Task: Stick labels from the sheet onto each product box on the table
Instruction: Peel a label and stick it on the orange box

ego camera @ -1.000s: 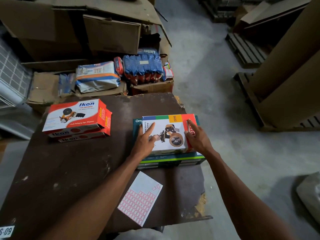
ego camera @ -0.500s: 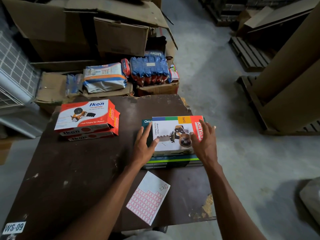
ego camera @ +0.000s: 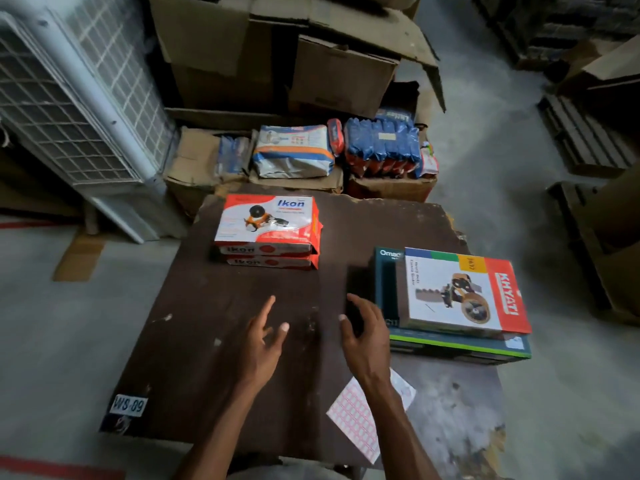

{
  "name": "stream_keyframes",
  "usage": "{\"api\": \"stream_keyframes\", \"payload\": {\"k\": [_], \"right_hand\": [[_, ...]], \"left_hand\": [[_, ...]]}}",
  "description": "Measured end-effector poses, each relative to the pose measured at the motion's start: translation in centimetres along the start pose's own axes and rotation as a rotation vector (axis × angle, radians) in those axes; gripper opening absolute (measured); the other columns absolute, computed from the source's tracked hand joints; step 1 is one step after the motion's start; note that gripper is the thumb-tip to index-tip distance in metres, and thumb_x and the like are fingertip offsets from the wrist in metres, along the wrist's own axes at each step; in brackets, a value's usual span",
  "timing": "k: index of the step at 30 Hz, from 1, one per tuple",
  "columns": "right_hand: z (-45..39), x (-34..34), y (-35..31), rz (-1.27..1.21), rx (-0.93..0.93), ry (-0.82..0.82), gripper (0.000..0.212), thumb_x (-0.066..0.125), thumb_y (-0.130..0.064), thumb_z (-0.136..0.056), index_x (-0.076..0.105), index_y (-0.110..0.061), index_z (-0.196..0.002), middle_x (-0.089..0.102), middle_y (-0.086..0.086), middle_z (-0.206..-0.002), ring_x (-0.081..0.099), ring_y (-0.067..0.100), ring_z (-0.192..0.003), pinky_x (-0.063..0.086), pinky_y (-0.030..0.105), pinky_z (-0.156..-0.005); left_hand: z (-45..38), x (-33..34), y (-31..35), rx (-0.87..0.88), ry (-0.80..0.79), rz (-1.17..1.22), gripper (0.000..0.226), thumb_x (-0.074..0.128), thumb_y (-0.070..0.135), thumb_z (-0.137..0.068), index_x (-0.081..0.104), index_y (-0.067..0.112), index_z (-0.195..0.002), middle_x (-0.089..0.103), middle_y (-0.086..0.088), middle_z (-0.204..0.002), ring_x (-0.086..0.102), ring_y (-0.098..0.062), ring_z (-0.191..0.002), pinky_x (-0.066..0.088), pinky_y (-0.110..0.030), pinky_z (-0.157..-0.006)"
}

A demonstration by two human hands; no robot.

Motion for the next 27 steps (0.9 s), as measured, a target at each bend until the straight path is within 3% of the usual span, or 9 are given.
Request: {"api": "stream_keyframes", "payload": {"k": [4, 7, 12, 16, 20, 22, 27], "right_hand": [[-1.7, 7.1, -2.2, 0.054, -0.031, -0.198, 0.040, 0.072, -0.019, -0.094, 0.065, -0.023, -0.134, 0.061, -0.001, -0.132, 0.050, -0.007, -0.112, 0.035, 0.002, -0.099], [-4.5, 10.8, -3.5, 0.094, -0.011, -0.256, 0.043, 0.072, -0.021, -0.094, 0.064, -0.021, -0.136, 0.059, 0.002, -0.135, 0.055, 0.008, -0.120, 0.044, 0.023, -0.107], [-10.5, 14.9, -5.3, 0.195, -0.031, -0.283, 0.040, 0.071, -0.017, -0.094, 0.065, -0.019, -0.134, 0.054, 0.011, -0.144, 0.054, 0.028, -0.132, 0.039, 0.026, -0.103], [-15.7, 16.3, -5.2, 0.363, -0.054, -0.286, 0.050, 0.069, -0.024, -0.095, 0.058, -0.022, -0.144, 0.041, 0.016, -0.155, 0.050, 0.039, -0.133, 0.049, 0.048, -0.107], [-21.7, 17.2, -5.1, 0.560, -0.064, -0.321, 0.055, 0.063, -0.034, -0.099, 0.049, -0.028, -0.152, 0.027, 0.017, -0.164, 0.034, 0.044, -0.144, 0.035, 0.053, -0.116], [-24.4, 17.9, -5.2, 0.627, -0.090, -0.346, 0.057, 0.058, -0.042, -0.101, 0.043, -0.031, -0.156, 0.020, 0.015, -0.168, 0.029, 0.043, -0.149, 0.032, 0.055, -0.117], [-29.1, 19.8, -4.9, 0.682, -0.022, -0.477, 0.075, 0.056, -0.056, -0.100, 0.018, -0.041, -0.163, -0.002, 0.003, -0.174, 0.005, 0.040, -0.158, 0.025, 0.063, -0.122]], "left_hand": [[-2.0, -5.5, -2.5, -0.062, 0.071, -0.033, 0.063, 0.069, 0.031, -0.095, 0.039, 0.072, -0.133, 0.049, 0.009, -0.147, 0.061, -0.016, -0.125, 0.051, -0.044, -0.105], [-4.4, -8.5, -2.7, -0.075, 0.078, -0.064, 0.059, 0.068, 0.031, -0.095, 0.042, 0.058, -0.141, 0.047, 0.014, -0.139, 0.059, -0.021, -0.128, 0.049, -0.048, -0.107], [-11.1, -11.6, -2.9, -0.076, 0.079, -0.174, 0.065, 0.061, 0.057, -0.085, 0.042, 0.051, -0.146, 0.046, 0.000, -0.149, 0.055, -0.023, -0.132, 0.047, -0.049, -0.108], [-16.2, -11.8, -0.5, -0.116, 0.036, -0.276, 0.067, 0.066, 0.035, -0.095, 0.036, 0.037, -0.155, 0.023, -0.019, -0.165, 0.026, -0.031, -0.151, 0.029, -0.041, -0.120], [-19.1, -9.7, 0.6, -0.209, -0.025, -0.180, 0.077, 0.066, 0.033, -0.097, 0.021, 0.036, -0.160, 0.003, -0.026, -0.166, 0.018, -0.037, -0.153, 0.028, -0.038, -0.118], [-19.9, -8.4, 0.3, -0.201, -0.034, -0.098, 0.084, 0.069, 0.033, -0.095, 0.017, 0.037, -0.160, 0.005, -0.028, -0.164, 0.022, -0.038, -0.152, 0.030, -0.037, -0.118], [-20.4, -6.9, -0.6, -0.222, -0.045, -0.009, 0.081, 0.065, 0.027, -0.098, 0.014, 0.030, -0.162, 0.016, -0.012, -0.160, 0.033, -0.028, -0.146, 0.039, -0.039, -0.113]]}}
Point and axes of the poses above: each hand's wrist, its own z-axis away from the middle knuckle, its own x-axis out of the palm, y = z × x, the point moved 7 cm from there along -z, towards the middle knuckle
